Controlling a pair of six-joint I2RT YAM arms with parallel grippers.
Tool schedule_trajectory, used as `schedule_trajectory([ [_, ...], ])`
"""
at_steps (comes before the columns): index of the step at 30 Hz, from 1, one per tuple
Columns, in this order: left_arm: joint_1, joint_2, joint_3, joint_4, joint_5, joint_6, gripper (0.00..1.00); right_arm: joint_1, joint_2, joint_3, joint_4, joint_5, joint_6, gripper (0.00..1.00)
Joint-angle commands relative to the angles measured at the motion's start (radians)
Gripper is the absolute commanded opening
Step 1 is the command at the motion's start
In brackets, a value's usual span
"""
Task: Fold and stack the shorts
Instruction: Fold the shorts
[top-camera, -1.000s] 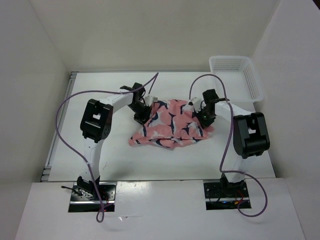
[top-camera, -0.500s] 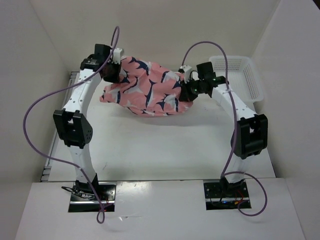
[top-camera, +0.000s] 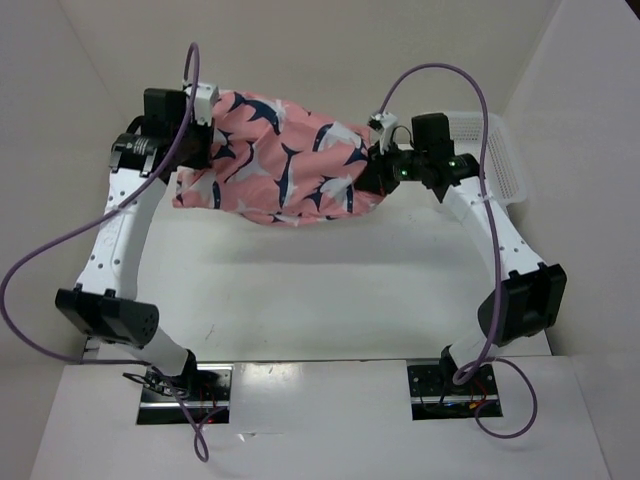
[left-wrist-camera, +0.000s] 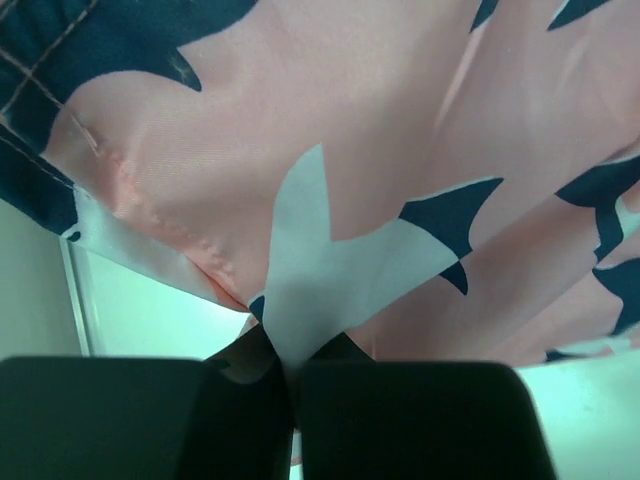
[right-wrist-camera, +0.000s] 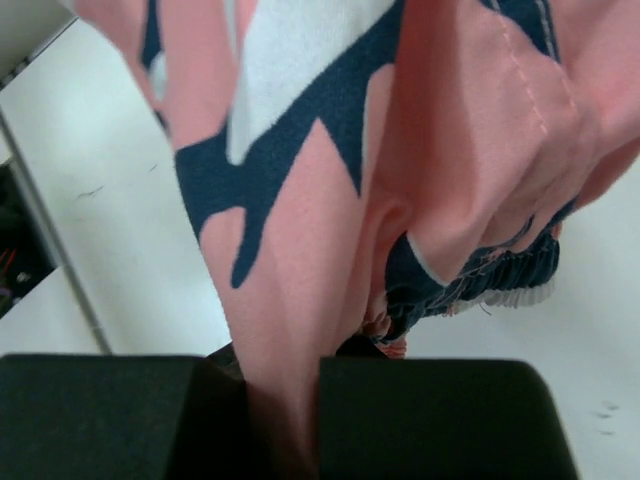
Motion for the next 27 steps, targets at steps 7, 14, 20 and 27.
schedule_trajectory([
  [7,0.004,0.172,-0.144,-0.031,0.04,0.004,0.0,0.011,0.015,-0.243,0.142,0.011,0.07,0.0],
  [14,0.004,0.548,0.156,-0.071,0.157,0.004,0.47,0.011,0.184,-0.257,0.242,0.152,0.088,0.6],
  [20,0.035,0.572,0.258,-0.051,0.125,0.004,0.89,-0.037,0.182,-0.156,0.238,0.312,0.09,0.8],
  [27,0.14,0.319,0.014,-0.028,0.128,0.004,0.92,-0.037,0.057,-0.177,0.144,0.431,0.068,0.82],
])
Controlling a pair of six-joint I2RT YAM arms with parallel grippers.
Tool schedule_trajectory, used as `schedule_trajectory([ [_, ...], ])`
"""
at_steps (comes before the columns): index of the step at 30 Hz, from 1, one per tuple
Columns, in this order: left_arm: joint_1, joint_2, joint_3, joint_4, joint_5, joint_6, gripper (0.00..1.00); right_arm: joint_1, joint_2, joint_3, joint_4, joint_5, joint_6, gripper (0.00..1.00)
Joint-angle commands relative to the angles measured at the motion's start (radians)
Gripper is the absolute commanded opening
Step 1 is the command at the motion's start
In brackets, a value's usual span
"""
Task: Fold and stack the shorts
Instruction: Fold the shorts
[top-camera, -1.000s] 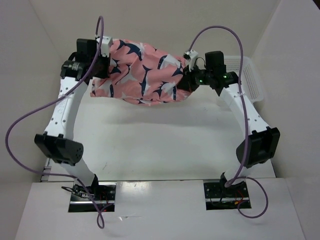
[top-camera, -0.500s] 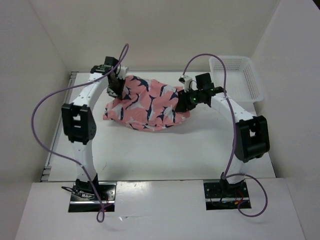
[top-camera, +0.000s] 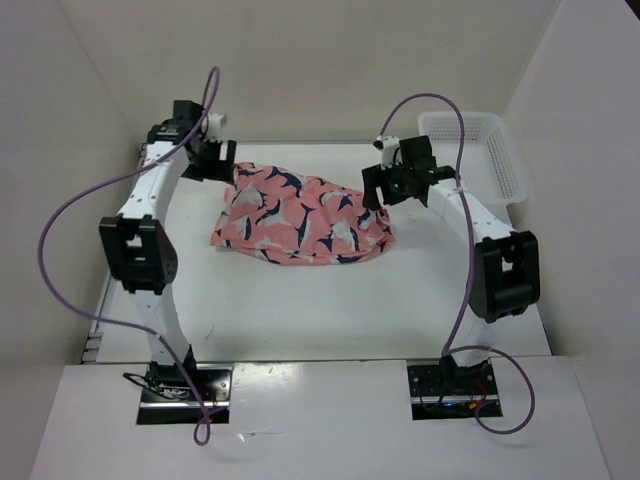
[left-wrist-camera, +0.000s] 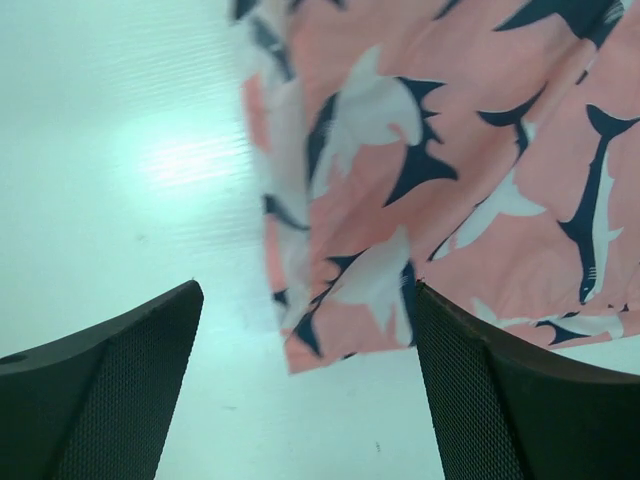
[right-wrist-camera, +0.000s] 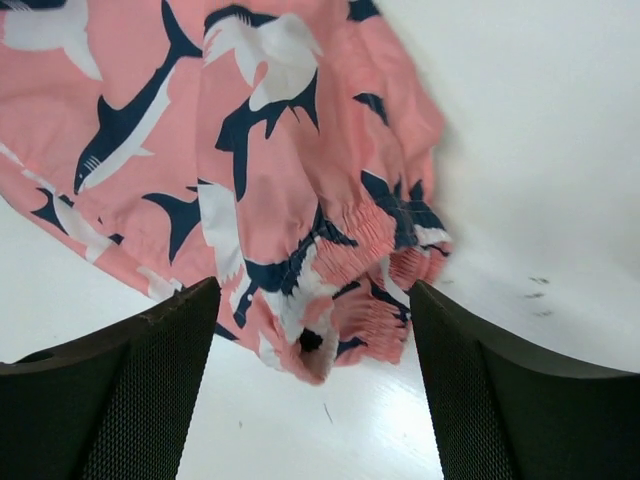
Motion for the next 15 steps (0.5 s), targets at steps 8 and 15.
schedule_trajectory([
  [8,0.087,-0.273,-0.554,0.013,0.184,0.003,0.92,-0.01,-0.168,-0.144,-0.1,-0.061,-0.022,0.53],
  [15,0.133,-0.263,-0.578,0.031,0.311,0.003,0.9,-0.01,-0.117,-0.208,-0.077,-0.061,0.003,0.7],
])
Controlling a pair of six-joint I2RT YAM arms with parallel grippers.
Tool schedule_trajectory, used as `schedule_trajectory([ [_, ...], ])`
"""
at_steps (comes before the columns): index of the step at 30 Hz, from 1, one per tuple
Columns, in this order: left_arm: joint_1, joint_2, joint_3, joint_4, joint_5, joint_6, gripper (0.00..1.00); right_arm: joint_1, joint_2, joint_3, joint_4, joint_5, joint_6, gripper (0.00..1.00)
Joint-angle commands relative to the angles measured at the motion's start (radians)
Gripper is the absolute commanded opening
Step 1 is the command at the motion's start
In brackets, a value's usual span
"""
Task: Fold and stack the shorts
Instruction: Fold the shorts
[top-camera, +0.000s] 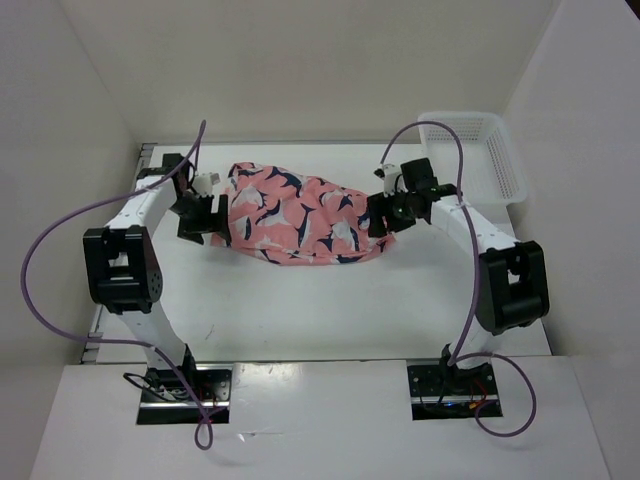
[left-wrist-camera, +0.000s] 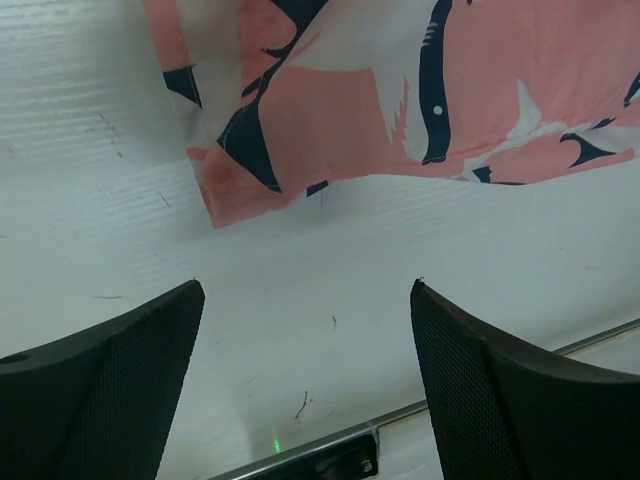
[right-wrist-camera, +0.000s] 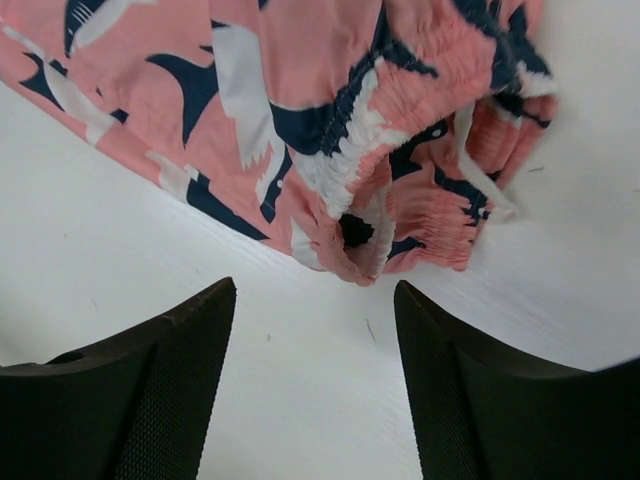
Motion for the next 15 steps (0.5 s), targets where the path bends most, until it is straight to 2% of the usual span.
schedule_trajectory([
  [1,0.013,-0.019,0.007,0.042,0.092,0.004,0.9,-0.005,0.005,-0.03,0.022,-0.019,0.027,0.72],
  [8,0.022,0.037,-0.011,0.074,0.069,0.004,0.9,-0.025,0.049,-0.054,0.091,-0.001,0.038,0.72],
  [11,0.033,0.086,-0.011,0.083,0.092,0.004,0.89,-0.025,0.074,-0.026,0.102,-0.054,0.027,0.72],
  [13,0.033,0.106,0.001,0.094,0.092,0.004,0.83,-0.025,0.106,-0.011,0.102,-0.082,0.027,0.72],
  [15,0.033,0.129,0.001,0.103,0.082,0.004,0.73,-0.025,0.119,-0.001,0.111,-0.082,0.037,0.72],
])
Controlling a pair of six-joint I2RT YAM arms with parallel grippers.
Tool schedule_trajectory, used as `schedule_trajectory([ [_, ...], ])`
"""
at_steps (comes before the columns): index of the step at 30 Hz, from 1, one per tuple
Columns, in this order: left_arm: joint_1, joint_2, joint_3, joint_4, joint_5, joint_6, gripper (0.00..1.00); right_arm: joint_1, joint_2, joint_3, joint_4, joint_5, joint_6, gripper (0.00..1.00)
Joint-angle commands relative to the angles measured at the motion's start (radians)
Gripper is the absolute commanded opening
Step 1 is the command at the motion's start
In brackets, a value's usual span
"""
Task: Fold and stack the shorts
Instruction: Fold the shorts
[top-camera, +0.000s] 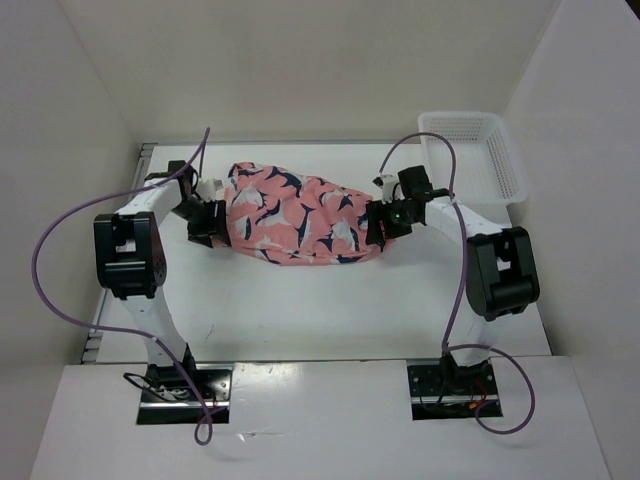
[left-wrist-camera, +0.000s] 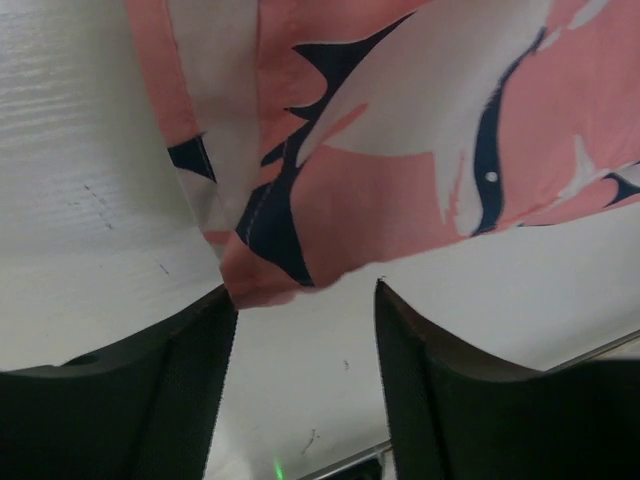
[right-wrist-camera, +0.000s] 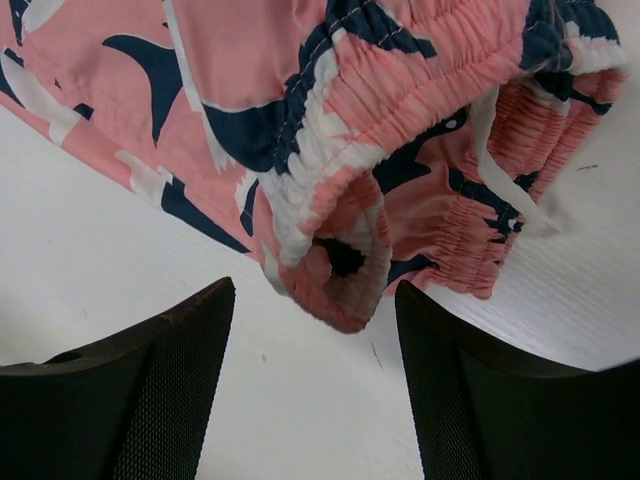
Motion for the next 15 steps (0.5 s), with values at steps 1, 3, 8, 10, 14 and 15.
schedule_trajectory([
  [1,0.006,0.02,0.01,0.022,0.024,0.006,0.6,-0.005,0.035,0.048,0.054,-0.038,0.007,0.71],
  [3,0.016,0.039,0.021,0.022,0.054,0.006,0.51,-0.005,0.05,0.057,0.064,-0.015,0.007,0.67],
  [8,0.016,0.06,0.053,0.01,0.068,0.006,0.27,-0.005,0.086,0.097,0.082,0.003,0.016,0.36],
  [10,0.025,0.06,0.063,0.01,0.068,0.006,0.14,-0.005,0.096,0.131,0.082,0.017,0.016,0.24],
  [14,0.025,0.048,0.096,-0.01,0.048,0.006,0.05,-0.005,0.087,0.186,0.028,0.011,-0.059,0.02],
  [15,0.025,0.039,0.105,-0.024,0.03,0.006,0.04,-0.005,0.078,0.212,-0.01,-0.004,-0.103,0.0],
])
